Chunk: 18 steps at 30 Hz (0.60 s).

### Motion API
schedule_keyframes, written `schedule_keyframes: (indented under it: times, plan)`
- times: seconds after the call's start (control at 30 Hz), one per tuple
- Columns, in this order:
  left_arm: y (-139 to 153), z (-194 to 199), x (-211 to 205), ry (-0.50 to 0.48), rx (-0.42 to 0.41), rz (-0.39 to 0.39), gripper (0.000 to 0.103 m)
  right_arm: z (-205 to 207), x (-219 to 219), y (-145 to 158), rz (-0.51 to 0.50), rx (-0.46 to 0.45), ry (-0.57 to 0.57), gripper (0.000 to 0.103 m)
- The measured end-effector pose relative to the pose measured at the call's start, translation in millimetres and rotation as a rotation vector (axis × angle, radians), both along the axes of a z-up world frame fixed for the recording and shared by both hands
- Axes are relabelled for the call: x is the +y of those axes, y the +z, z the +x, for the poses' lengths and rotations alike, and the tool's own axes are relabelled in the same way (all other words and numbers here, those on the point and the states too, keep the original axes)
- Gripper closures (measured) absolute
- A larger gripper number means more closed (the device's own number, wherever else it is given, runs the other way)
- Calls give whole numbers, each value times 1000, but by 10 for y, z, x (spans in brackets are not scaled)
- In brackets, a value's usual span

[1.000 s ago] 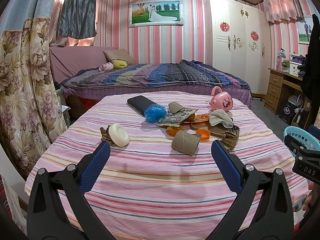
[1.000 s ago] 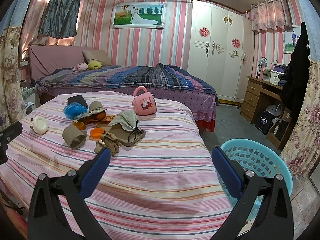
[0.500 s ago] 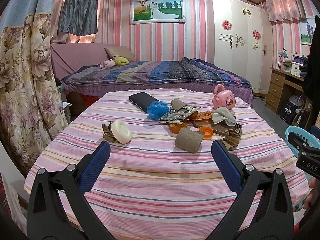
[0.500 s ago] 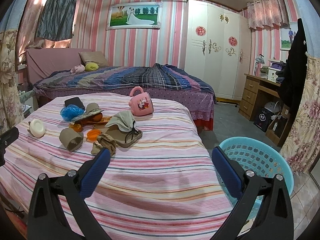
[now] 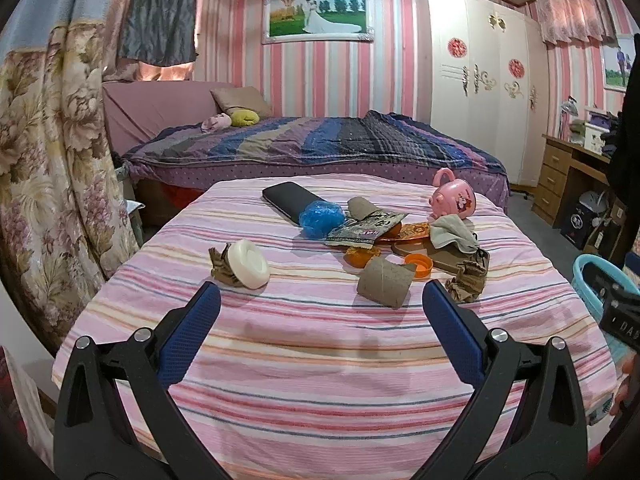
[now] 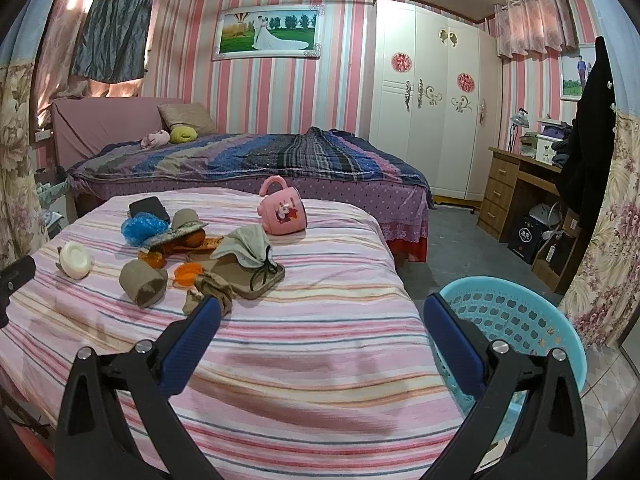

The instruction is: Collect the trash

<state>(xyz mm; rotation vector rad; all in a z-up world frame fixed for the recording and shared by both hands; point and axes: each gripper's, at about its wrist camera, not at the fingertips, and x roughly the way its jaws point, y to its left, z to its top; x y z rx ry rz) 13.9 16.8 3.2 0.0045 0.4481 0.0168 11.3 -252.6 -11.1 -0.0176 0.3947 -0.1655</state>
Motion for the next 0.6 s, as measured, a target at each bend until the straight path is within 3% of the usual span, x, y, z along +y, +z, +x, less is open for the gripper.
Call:
schedule_keyframes:
  times: [0.37,0.6]
  plan:
    - [413,244,-6,-15,-71,77,5,312,-18,487,-47,-41,-4,4]
    - [341,545,231,23,-66,85,5,715,15,361,-42,11,35,4]
